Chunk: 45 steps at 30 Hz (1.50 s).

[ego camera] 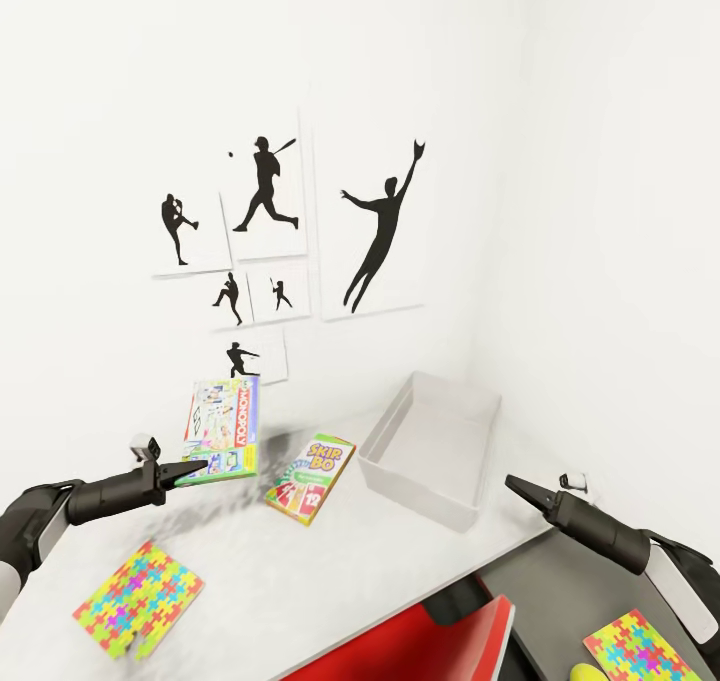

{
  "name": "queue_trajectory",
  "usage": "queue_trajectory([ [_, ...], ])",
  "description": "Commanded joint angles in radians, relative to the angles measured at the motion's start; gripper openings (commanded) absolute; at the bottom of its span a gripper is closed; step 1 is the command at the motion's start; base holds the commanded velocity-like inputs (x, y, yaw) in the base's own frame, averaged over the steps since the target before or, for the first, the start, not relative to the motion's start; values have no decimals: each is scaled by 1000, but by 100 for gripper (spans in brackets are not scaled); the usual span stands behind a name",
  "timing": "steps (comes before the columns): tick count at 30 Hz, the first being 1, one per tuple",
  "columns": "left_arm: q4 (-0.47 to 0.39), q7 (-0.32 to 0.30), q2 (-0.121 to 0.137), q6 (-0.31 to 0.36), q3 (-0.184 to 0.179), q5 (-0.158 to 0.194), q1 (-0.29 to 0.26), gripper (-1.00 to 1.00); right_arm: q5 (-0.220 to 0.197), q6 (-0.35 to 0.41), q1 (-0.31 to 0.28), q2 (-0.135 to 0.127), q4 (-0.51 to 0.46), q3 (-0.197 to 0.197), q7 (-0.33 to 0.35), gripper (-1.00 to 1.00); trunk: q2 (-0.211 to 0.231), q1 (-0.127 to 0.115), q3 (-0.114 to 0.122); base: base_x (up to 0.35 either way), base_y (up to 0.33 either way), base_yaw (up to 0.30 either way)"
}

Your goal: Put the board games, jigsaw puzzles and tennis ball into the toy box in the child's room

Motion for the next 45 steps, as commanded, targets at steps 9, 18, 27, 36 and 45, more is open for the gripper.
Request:
queue_trajectory([
  [9, -1, -4, 1, 10, 1, -1, -1, -100, -5, 11, -1, 0, 1, 0, -2, 100, -2, 1, -2, 128, 0, 0],
  [18, -1, -4, 0, 10, 1, 0, -1, -100, -6, 10, -1, 0, 2, 0, -2, 100, -2, 1, -2, 182, 0, 0],
  [27, -1, -4, -1, 10, 1, 0, -1, -100, -6, 6, -1, 0, 3, 0, -3, 100, -2, 1, -2, 91, -4, 0],
  [36, -1, -4, -1, 10, 1, 0, -1, -100, -6, 5, -1, 0, 3, 0, -3, 100, -2, 1, -2, 19, -3, 0],
  [45, 51, 10, -47, 2, -41, -32, -3, -100, 0, -1, -1, 26, 11, -4, -22, 100, -2, 1, -2, 0, 0, 0],
])
